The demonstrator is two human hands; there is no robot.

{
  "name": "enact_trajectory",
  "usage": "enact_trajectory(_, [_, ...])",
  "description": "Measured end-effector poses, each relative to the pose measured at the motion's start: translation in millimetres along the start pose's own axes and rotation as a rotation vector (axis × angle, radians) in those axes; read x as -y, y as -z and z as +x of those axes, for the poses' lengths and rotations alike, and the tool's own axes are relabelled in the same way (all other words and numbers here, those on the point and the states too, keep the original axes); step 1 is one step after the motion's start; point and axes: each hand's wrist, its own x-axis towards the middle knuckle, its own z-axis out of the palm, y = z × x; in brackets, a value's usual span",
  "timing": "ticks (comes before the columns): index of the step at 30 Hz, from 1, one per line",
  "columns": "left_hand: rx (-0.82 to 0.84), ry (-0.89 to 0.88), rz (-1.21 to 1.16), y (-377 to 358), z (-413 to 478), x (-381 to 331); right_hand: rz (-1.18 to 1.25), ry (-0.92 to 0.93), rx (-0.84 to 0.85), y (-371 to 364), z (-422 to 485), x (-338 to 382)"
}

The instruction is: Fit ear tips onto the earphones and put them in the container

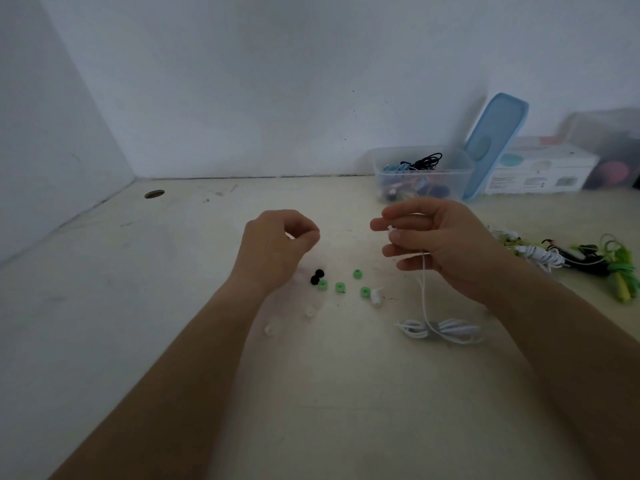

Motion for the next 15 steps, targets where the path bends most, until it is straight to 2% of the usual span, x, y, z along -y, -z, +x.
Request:
enact_trajectory(6, [0.018,0.039,-0.248,-1.5,-4.8,-8.5,0.012,0.025,0.033,-3.4,0.2,-0.8])
enact_trajectory(10, [0.156,0.115,-0.561,-3.3,-11.4,-18.3,0.002,0.051,0.078,-6.0,-0.3,-2.1])
enact_trajectory(15, [0.3,0.237,-0.935,-12.1,-17.4,-26.5,0.043,0.065,0.049,-8.0,-1.1,-0.7])
